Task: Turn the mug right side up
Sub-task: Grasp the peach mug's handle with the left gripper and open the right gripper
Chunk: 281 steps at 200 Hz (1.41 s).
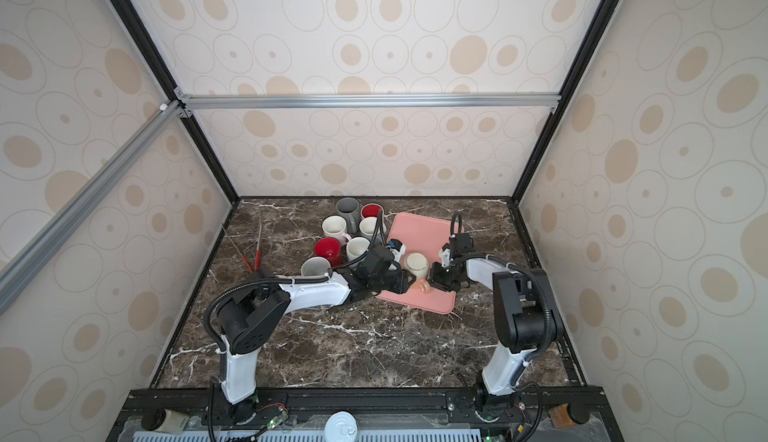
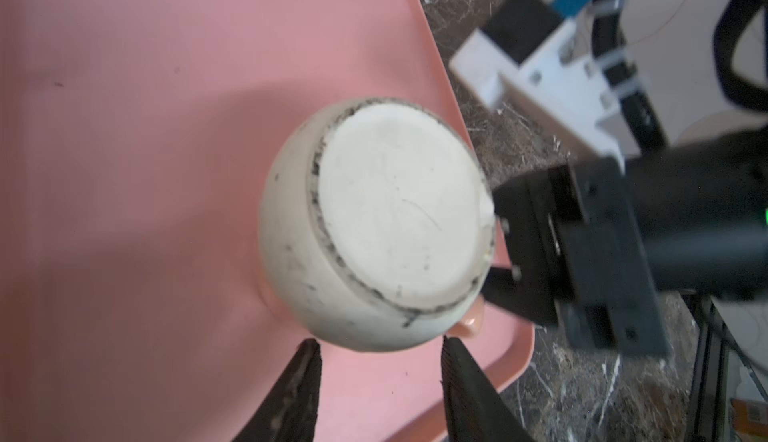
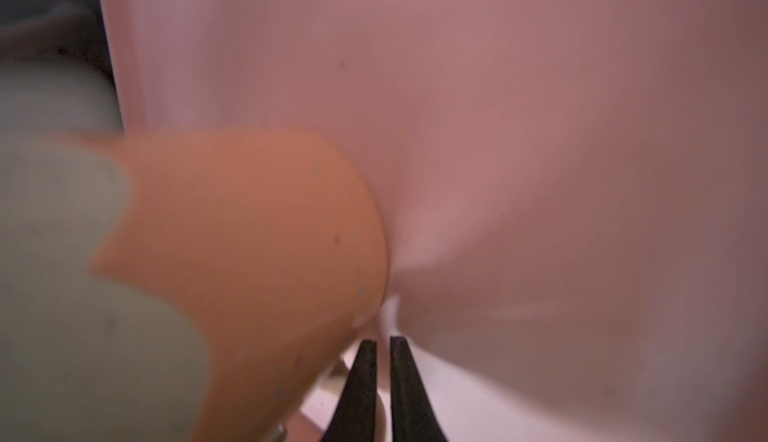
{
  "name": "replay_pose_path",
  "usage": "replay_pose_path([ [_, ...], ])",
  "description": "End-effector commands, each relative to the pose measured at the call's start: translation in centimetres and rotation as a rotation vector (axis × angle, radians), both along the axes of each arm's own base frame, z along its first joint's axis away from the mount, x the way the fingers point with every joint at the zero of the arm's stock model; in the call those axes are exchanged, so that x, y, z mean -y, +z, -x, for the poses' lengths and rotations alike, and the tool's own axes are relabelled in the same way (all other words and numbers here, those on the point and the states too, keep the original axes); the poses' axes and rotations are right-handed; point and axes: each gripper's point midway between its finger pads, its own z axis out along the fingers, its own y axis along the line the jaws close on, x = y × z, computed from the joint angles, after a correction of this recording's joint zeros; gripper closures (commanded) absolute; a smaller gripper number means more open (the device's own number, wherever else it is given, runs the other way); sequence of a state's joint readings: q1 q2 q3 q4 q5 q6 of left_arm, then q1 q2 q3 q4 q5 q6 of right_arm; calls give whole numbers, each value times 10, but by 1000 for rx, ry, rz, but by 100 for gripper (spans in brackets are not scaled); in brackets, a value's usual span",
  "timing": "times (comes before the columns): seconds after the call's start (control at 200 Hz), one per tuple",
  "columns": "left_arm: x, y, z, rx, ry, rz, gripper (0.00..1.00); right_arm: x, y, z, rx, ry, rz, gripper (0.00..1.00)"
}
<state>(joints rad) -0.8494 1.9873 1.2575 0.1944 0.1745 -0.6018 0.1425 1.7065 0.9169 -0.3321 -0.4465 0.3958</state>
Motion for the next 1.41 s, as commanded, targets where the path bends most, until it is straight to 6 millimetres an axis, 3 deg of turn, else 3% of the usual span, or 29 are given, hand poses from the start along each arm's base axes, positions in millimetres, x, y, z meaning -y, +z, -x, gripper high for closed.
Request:
replay_pose_path([
  [0.0,-4,12,-25,38,28,-17,52,-15,11,8,21,-6,-42,88],
  [0.13,-11,27,-31,70,51,-40,51,-16,21,14,37,-1,-30,88],
  [0.285,-22,32,-25,78,107,-127,48,-3,35,17,88,-17,35,88],
  [0.54,1,13,-5,51,70,-253,40,8,42,28,122,-70,64,82],
  [0.77,16,-1,-14,31,57,-305,40,9,41,41,116,-80,53,77],
  [1.005,13,-16,-23,24,89,-379,43,10,44,49,126,-85,46,75],
  [1.215,13,-19,-27,42,93,-390,55,8,46,52,126,-88,24,75],
  [1.4,9,-11,-27,69,109,-375,84,8,54,54,156,-108,0,75],
])
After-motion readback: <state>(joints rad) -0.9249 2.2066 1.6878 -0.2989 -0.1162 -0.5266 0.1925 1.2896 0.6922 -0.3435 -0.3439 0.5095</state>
